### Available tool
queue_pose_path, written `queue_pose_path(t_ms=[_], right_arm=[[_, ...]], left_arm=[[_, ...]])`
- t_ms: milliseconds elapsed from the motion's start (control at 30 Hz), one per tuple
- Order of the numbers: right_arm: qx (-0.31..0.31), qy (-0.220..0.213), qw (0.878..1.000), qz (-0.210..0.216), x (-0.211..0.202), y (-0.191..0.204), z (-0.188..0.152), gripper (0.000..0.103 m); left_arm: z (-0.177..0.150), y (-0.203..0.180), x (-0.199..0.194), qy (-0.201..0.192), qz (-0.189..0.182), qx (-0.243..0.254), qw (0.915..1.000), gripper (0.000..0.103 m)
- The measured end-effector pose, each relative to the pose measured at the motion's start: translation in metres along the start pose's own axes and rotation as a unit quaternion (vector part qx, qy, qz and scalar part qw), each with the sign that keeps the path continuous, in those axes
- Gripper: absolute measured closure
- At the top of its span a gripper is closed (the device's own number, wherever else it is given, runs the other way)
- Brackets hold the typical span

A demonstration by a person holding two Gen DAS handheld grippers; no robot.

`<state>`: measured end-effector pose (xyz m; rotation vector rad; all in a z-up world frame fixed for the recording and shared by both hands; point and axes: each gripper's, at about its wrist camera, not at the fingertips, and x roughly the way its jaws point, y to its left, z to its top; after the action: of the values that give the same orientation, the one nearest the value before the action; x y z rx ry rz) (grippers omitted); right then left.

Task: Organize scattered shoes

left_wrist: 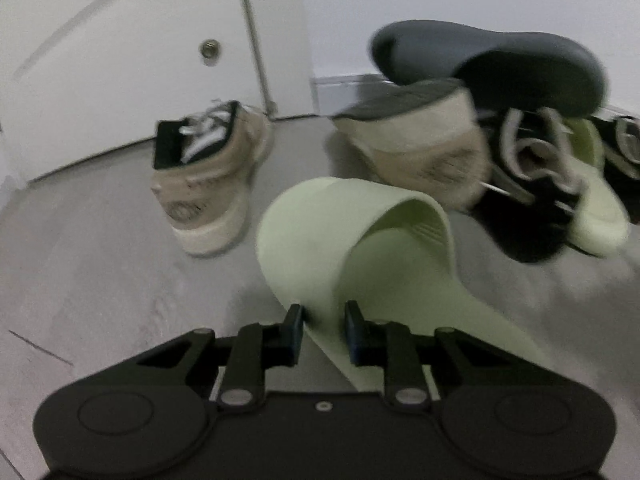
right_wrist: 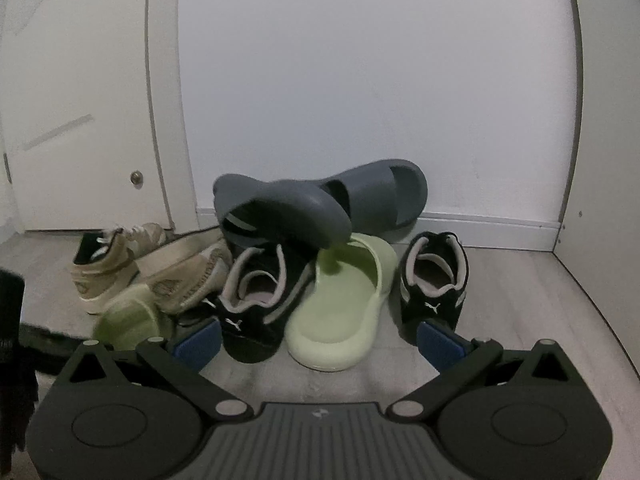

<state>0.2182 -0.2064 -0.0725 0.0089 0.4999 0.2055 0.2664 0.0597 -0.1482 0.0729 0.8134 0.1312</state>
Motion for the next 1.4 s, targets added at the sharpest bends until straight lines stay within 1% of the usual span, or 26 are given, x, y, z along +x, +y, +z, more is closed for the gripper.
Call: queue_pose_path(t_ms=[67, 200, 300, 367, 467, 533, 567, 633, 667, 700, 733, 800, 867, 933, 1033, 1067, 1100, 1133, 1200, 1267, 1300, 1367, 1400], right_arm=[[0.011, -0.003, 1.0, 0.003, -0.009, -0.001, 0.001, 0.0], [0.022, -0.008, 1.0, -0.004, -0.021, -0.005, 0.0, 0.0], [0.035, -0.007, 0.999, -0.007, -0.025, -0.007, 0.0, 0.0], [0.045, -0.005, 0.999, -0.006, -0.025, -0.01, 0.001, 0.0], [0.057, -0.01, 0.998, -0.007, -0.027, -0.015, 0.003, 0.0], [0.064, -0.015, 0.998, -0.009, -0.029, -0.019, 0.004, 0.0], [0.068, -0.018, 0.997, -0.011, -0.03, -0.021, 0.005, 0.0], [0.075, -0.022, 0.997, -0.014, -0.03, -0.025, 0.006, 0.0], [0.08, -0.025, 0.996, -0.017, -0.03, -0.027, 0.007, 0.0], [0.085, -0.028, 0.996, -0.02, -0.03, -0.03, 0.008, 0.0], [0.092, -0.034, 0.995, -0.026, -0.03, -0.033, 0.009, 0.0], [0.104, -0.045, 0.993, -0.04, -0.031, -0.038, 0.011, 0.0], [0.115, -0.058, 0.99, -0.057, -0.03, -0.047, 0.014, 0.0], [0.13, -0.06, 0.988, -0.063, -0.027, -0.058, 0.016, 0.001], [0.158, -0.049, 0.984, -0.066, -0.015, -0.08, 0.015, 0.003], [0.167, -0.047, 0.982, -0.07, -0.01, -0.089, 0.014, 0.006], [0.172, -0.044, 0.981, -0.073, -0.006, -0.096, 0.012, 0.007], [0.179, -0.041, 0.98, -0.076, -0.002, -0.103, 0.011, 0.009], [0.195, -0.033, 0.977, -0.084, 0.007, -0.118, 0.006, 0.018], [0.203, -0.029, 0.975, -0.089, 0.015, -0.125, 0.003, 0.032], [0.204, -0.031, 0.974, -0.091, 0.019, -0.127, 0.001, 0.035], [0.191, -0.034, 0.976, -0.102, 0.03, -0.131, -0.002, 0.041], [0.183, -0.036, 0.976, -0.11, 0.036, -0.132, -0.002, 0.041]], left_arm=[[-0.004, -0.007, -0.005, 0.002, -0.005, 0.012, 0.9999, 0.079], [-0.006, -0.01, -0.009, 0.014, -0.025, 0.0, 0.9996, 0.079], [-0.009, -0.016, -0.014, 0.018, -0.038, 0.016, 0.999, 0.078], [-0.009, -0.02, -0.017, 0.018, -0.038, 0.028, 0.9987, 0.078], [-0.008, -0.02, -0.019, 0.017, -0.035, 0.024, 0.999, 0.078], [-0.006, -0.022, -0.034, -0.026, -0.01, 0.036, 0.999, 0.077], [-0.004, -0.022, -0.041, -0.042, -0.006, 0.039, 0.9983, 0.071], [-0.002, -0.023, -0.053, -0.072, 0.002, 0.044, 0.9964, 0.068], [-0.002, -0.024, -0.057, -0.085, 0.008, 0.047, 0.9952, 0.069], [-0.001, -0.028, -0.065, -0.106, 0.025, 0.059, 0.9923, 0.069], [0.0, -0.032, -0.072, -0.125, 0.03, 0.068, 0.9894, 0.069], [0.003, -0.039, -0.085, -0.15, 0.008, 0.076, 0.9857, 0.069], [0.009, -0.05, -0.095, -0.166, -0.02, 0.077, 0.9829, 0.067], [0.02, -0.069, -0.101, -0.173, -0.057, 0.062, 0.9812, 0.067], [0.039, -0.097, -0.095, -0.161, -0.112, 0.031, 0.9801, 0.066], [0.042, -0.103, -0.092, -0.158, -0.12, 0.028, 0.9798, 0.066], [0.049, -0.117, -0.085, -0.154, -0.128, 0.032, 0.9793, 0.066], [0.054, -0.133, -0.076, -0.151, -0.127, 0.045, 0.9794, 0.067], [0.062, -0.158, -0.057, -0.142, -0.12, 0.054, 0.981, 0.067], [0.069, -0.175, -0.039, -0.129, -0.118, 0.046, 0.9834, 0.068], [0.074, -0.184, -0.025, -0.122, -0.112, 0.037, 0.9855, 0.069], [0.083, -0.195, 0.001, -0.114, -0.092, 0.015, 0.9891, 0.076], [0.086, -0.198, 0.01, -0.11, -0.087, 0.005, 0.9901, 0.077]])
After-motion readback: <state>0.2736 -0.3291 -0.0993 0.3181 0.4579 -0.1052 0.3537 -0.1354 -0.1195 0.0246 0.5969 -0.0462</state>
